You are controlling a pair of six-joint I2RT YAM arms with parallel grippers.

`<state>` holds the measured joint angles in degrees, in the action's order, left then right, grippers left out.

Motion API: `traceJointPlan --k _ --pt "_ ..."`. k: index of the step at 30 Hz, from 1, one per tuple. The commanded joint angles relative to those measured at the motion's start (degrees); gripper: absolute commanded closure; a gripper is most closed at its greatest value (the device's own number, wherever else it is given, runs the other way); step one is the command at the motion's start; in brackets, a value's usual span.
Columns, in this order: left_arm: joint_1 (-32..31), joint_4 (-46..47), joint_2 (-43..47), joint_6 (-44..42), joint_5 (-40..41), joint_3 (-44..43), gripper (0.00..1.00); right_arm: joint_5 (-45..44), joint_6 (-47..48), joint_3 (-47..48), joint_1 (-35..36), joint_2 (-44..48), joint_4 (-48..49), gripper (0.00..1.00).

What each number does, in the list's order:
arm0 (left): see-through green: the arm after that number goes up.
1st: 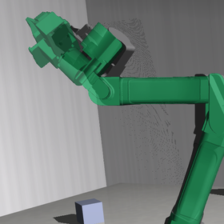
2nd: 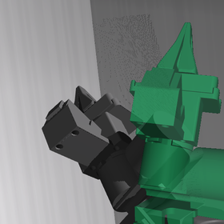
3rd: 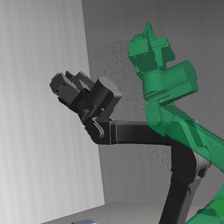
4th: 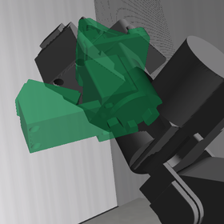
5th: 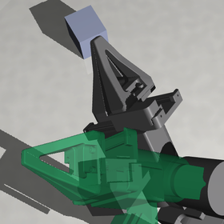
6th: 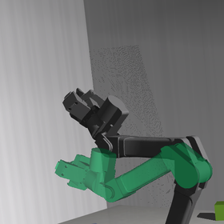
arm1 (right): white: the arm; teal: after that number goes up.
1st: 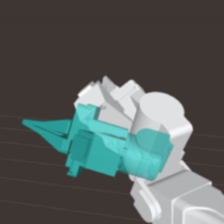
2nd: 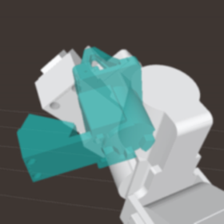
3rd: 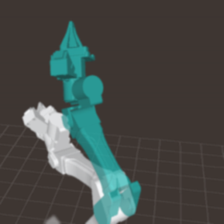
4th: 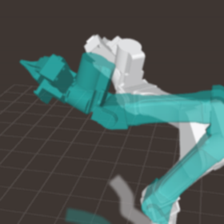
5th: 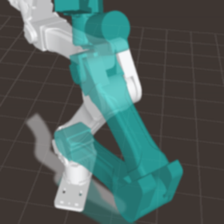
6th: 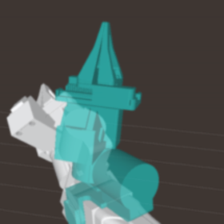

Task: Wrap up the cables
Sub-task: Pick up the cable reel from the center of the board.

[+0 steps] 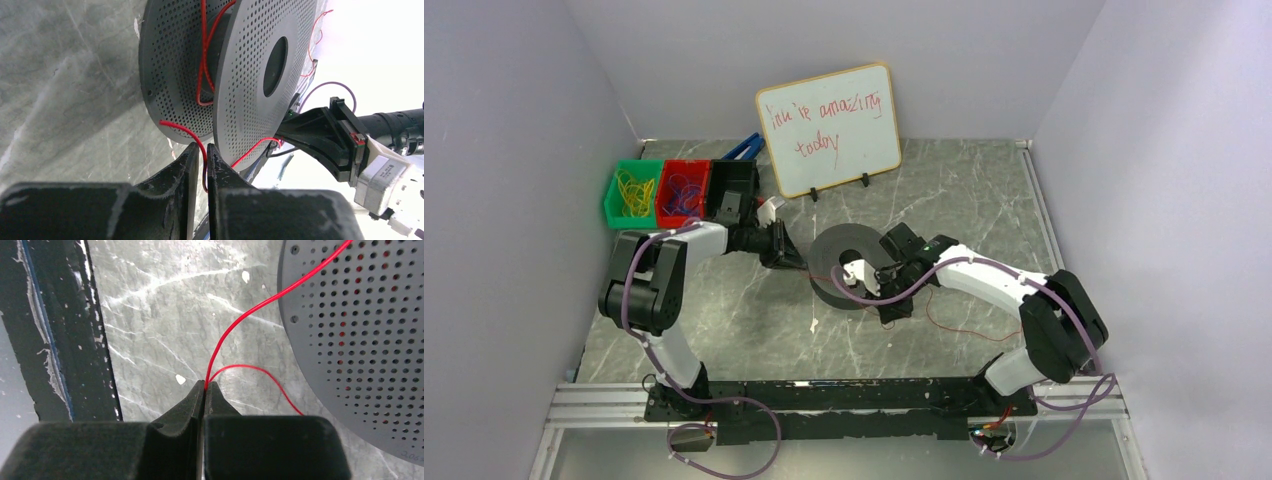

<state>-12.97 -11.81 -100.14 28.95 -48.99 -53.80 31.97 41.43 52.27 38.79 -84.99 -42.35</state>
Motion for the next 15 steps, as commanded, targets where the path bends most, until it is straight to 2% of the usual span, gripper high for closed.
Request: traceJointPlan --k 1,12,15 --pt "0.1 5.2 0.4 1.2 -3.0 0.8 0.83 -2.5 0.1 -1.7 0.1 2.1 1.6 1.00" --pt "-0.2 3.4 -1.0 -0.5 -0.4 -0.2 0.79 -5.6 3.3 -4.0 3.2 4.8 0.8 1.00" --pt "-0.2 2.2 -0.5 -1.6 1.0 -0.3 0.96 -6.2 3.7 -4.0 4.3 5.5 0.9 1.00"
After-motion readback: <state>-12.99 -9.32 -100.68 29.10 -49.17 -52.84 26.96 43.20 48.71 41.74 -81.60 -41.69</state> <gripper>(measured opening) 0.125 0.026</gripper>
